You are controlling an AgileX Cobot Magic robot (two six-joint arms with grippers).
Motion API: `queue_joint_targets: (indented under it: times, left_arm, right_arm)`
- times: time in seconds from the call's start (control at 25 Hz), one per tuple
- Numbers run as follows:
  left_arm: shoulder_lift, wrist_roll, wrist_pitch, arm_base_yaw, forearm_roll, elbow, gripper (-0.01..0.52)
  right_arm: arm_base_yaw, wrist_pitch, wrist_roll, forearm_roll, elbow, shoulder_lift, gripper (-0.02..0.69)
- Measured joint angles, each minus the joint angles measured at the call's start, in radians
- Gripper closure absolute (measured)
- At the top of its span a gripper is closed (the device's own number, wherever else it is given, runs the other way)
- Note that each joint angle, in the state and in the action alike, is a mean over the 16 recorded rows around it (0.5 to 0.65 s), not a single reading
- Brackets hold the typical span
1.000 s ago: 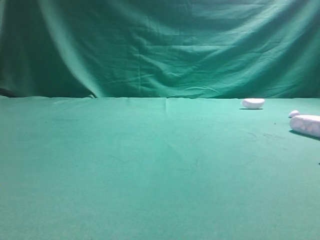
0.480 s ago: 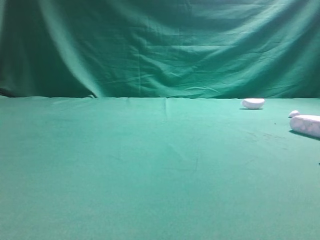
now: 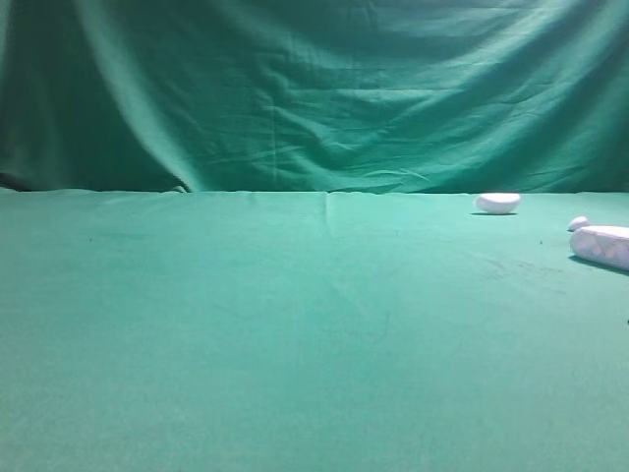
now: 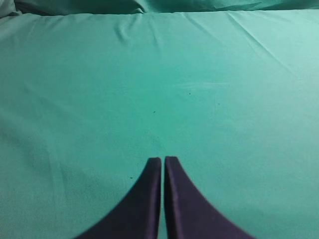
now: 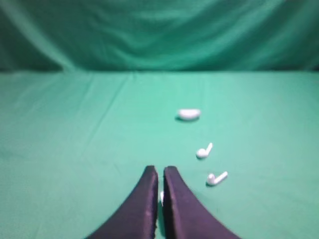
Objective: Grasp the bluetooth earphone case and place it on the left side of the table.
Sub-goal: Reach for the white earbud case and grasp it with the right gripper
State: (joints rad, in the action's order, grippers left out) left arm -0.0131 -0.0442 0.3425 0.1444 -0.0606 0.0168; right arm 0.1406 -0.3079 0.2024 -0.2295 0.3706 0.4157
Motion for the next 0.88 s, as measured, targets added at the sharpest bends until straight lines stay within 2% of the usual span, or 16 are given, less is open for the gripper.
queue_joint_targets:
  times: [0.2, 0.52, 0.88]
  left_arm:
    - [0.000, 0.000, 0.000, 0.000, 0.000, 0.000, 0.514]
    - [0.000, 0.000, 0.000, 0.000, 0.000, 0.000, 0.514]
    - [0.000, 0.000, 0.000, 0.000, 0.000, 0.000, 0.514]
  right_arm:
    - [0.000, -0.148, 0.035, 0.007, 0.125, 0.229, 0.665]
    - [0.003, -0.280, 0.054, 0.049, 0.232, 0.548, 0.665]
    - [0.051, -0.383, -0.098, 0.244, 0.377, 0.874, 0.661]
